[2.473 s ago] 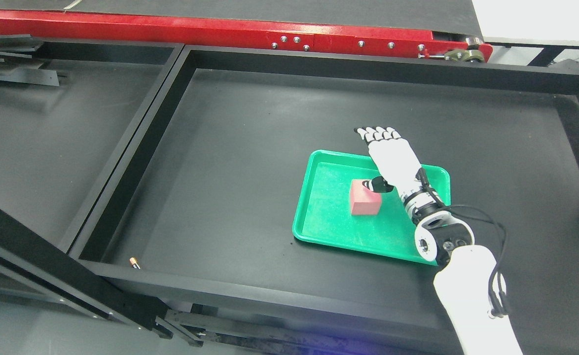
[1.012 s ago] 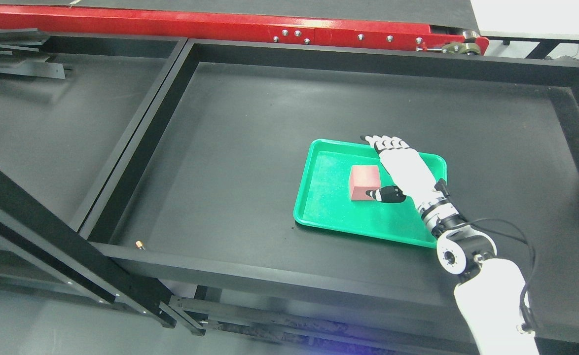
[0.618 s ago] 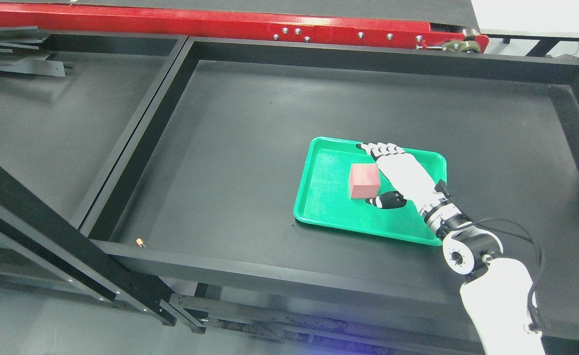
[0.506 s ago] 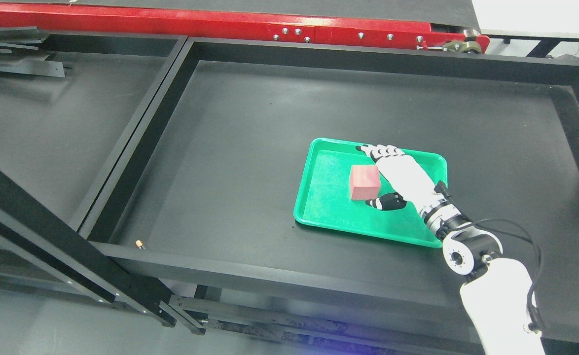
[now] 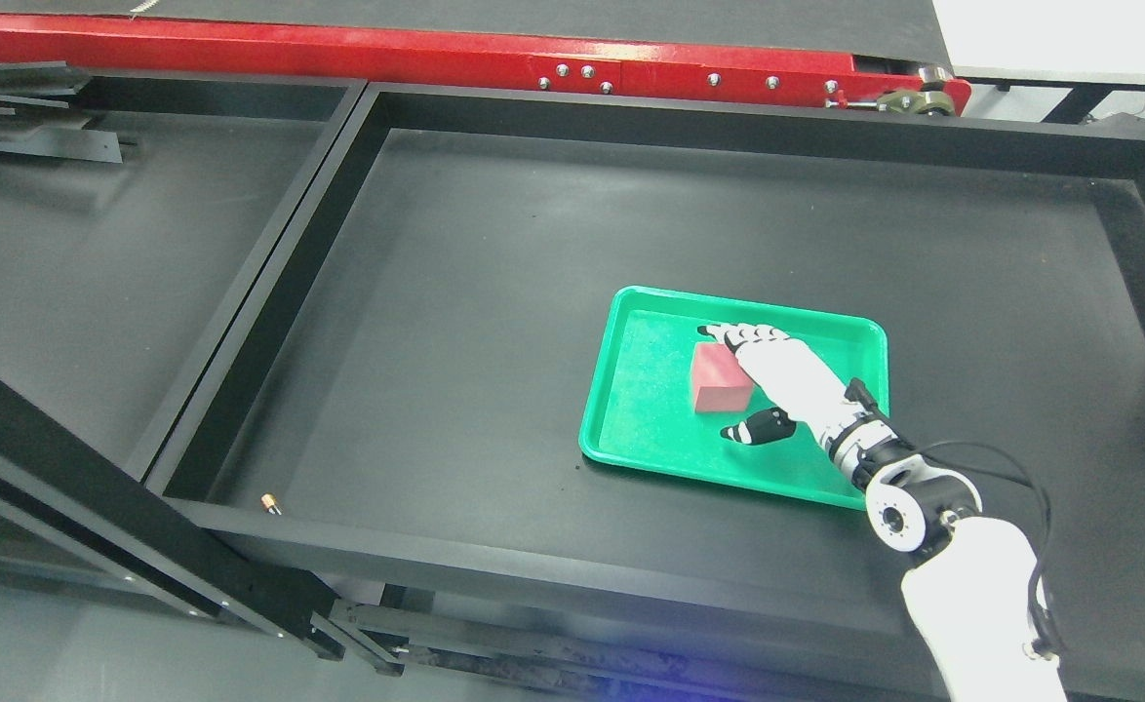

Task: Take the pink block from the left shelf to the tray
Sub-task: 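Close the right hand fingers around the pink cube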

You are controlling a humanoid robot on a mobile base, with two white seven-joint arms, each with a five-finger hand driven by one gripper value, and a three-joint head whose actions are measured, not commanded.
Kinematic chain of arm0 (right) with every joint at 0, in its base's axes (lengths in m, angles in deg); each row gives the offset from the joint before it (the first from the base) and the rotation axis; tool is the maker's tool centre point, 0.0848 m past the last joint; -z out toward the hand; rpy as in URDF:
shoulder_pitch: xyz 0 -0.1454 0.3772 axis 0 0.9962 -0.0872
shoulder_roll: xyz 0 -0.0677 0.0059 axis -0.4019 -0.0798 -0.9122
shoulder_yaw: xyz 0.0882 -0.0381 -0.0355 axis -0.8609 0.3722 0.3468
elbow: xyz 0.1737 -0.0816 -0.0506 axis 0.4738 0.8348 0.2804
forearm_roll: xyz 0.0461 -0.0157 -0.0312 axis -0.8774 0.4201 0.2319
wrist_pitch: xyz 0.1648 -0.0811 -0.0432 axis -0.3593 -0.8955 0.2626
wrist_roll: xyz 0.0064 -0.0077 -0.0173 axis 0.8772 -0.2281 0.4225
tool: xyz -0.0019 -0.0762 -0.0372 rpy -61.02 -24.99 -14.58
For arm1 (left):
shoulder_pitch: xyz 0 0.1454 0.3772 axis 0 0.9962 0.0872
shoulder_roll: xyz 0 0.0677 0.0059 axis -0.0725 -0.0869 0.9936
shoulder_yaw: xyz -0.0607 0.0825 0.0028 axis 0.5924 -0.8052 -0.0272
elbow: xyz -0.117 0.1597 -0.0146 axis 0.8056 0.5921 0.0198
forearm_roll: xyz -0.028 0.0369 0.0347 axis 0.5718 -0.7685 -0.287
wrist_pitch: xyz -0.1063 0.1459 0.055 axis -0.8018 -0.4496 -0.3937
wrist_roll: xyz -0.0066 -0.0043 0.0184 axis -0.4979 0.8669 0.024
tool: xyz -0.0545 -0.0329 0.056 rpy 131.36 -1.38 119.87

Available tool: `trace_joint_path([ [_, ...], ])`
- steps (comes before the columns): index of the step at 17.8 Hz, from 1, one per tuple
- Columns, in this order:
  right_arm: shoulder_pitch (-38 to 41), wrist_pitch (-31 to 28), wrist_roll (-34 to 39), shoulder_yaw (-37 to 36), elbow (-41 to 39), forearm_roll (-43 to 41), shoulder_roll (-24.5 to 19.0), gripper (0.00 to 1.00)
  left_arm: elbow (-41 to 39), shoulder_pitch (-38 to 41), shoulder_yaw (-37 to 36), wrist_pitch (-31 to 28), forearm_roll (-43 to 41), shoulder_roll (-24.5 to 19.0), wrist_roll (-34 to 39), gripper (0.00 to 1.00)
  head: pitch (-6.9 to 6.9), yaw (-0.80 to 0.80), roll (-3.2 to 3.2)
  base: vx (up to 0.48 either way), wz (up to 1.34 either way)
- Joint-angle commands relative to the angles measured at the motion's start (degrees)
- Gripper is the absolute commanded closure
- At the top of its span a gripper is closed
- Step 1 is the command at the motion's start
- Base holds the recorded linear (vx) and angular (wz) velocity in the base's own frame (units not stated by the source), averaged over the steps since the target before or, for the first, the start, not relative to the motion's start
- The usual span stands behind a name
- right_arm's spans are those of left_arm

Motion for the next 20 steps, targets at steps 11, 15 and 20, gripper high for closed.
trace_joint_path([
  [11, -11.49, -1.45, -0.53, 0.75, 7.36, 0.13, -0.31, 0.28, -1.00, -1.67, 0.00, 0.03, 0.00, -1.00, 0.02, 0.00, 0.00, 0.00, 0.00, 0.019, 0.00],
  [15, -10.97, -1.37, -1.40, 0.84, 7.36, 2.77, -0.22, 0.36, -1.00, -1.67, 0.00, 0.03, 0.00, -1.00, 0.02, 0.00, 0.00, 0.00, 0.00, 0.000, 0.00],
  [20, -10.61, -1.36, -2.28, 0.75, 7.54, 4.17, -0.40, 0.49, -1.00, -1.67, 0.00, 0.03, 0.00, -1.00, 0.02, 0.00, 0.00, 0.00, 0.00, 0.000, 0.00],
])
